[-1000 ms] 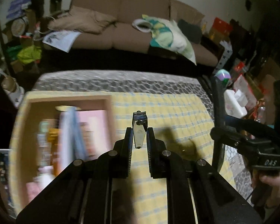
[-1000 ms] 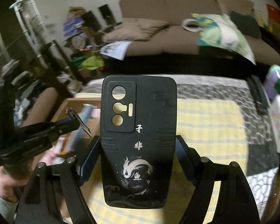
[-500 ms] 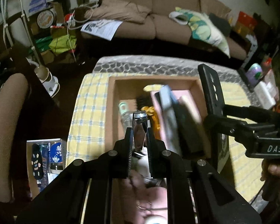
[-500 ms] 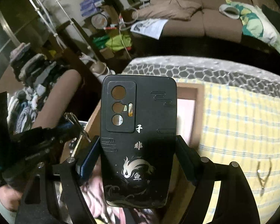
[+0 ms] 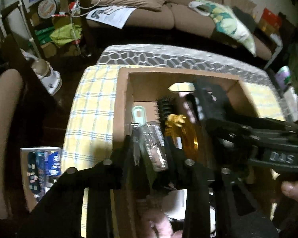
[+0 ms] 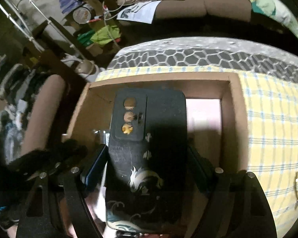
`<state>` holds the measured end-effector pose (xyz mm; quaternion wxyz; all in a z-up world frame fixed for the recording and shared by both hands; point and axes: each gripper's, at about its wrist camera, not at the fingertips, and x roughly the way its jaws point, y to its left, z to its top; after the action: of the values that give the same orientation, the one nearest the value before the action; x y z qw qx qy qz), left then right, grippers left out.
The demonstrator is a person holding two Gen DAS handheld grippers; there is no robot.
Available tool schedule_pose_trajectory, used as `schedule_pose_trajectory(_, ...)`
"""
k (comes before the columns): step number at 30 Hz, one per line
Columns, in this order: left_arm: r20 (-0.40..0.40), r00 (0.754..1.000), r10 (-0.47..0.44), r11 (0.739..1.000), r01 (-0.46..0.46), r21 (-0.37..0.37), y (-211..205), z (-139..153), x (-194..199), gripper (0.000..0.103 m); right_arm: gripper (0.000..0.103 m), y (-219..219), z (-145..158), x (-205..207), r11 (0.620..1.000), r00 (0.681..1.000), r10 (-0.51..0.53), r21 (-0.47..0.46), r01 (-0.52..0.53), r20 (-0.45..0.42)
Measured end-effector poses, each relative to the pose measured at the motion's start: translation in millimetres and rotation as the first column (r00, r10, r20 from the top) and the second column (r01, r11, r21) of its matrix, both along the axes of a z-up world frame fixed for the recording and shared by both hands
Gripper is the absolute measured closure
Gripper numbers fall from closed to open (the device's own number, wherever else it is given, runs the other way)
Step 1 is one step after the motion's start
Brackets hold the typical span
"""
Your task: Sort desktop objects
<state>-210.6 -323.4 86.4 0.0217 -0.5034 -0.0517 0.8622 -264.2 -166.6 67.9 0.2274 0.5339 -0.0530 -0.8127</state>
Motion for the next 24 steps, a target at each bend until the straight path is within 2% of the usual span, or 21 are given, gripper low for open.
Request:
schedule_pose_trajectory(2, -0.003, 1.000, -0.003, 1.000, 0.003, 0.008, 0.2, 4.7, 5.5, 0.065, 0.013, 6.5, 3.9, 1.2, 1.000, 1.000, -0.027, -0.004, 0.027, -0.009)
schedule_pose_trajectory(4, -0.020, 1.000, -0.001, 1.000, 0.002, 0.025, 1.4, 13.0, 14.8, 0.048, 0.013, 16.1, 11.1, 4.3, 0.998, 0.999, -0.041, -0.045, 0.040, -0.012)
schedule_pose_trajectory(8, -0.035, 0.999, -0.014, 0.999, 0.015, 0.037, 7.8, 29.3, 27.2, 0.042, 0.008, 34.7, 35.8, 17.4, 0.998, 0.998, -0.035, -0.058, 0.033, -0.046)
schedule_pose_trajectory(16, -0.065, 0.997, -0.046, 0.998, 0.049, 0.050, 43.1, 64.9, 64.1, 0.020, 0.003, 101.1, 74.2, 63.3, 0.998, 0.991, -0.030, 0.047, 0.036, -0.131)
schedule_pose_trajectory(18, -0.072, 0.995, -0.068, 0.996, 0.072, 0.060, 60.7, 71.9, 73.0, 0.010, 0.002, 128.7, 77.1, 73.6, 0.996, 0.989, -0.052, 0.065, 0.061, -0.137)
schedule_pose_trajectory(24, -0.076, 0.983, -0.167, 0.982, 0.173, 0.072, 134.4, 86.9, 91.0, 0.008, 0.002, 208.9, 76.9, 101.5, 0.987, 0.985, -0.131, 0.072, 0.140, -0.116)
